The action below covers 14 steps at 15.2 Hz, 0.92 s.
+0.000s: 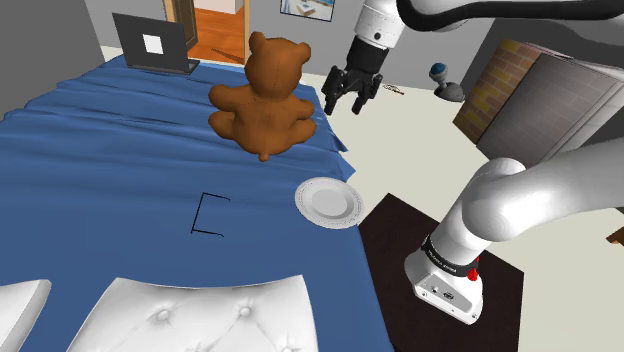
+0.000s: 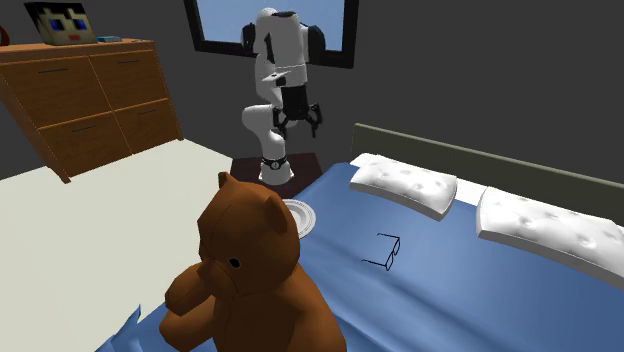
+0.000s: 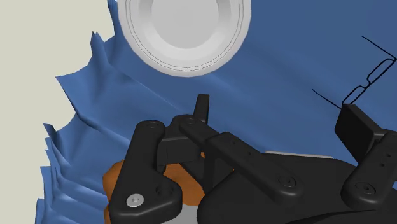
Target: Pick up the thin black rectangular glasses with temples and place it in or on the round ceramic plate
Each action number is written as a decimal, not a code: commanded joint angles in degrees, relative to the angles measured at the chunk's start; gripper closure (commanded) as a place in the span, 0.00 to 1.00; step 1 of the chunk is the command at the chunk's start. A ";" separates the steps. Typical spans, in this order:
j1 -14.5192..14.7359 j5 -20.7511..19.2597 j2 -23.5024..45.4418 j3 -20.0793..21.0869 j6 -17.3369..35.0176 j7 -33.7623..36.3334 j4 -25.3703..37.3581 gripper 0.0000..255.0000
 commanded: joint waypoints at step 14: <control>-1.69 -0.92 26.83 17.52 22.20 26.77 5.12 0.00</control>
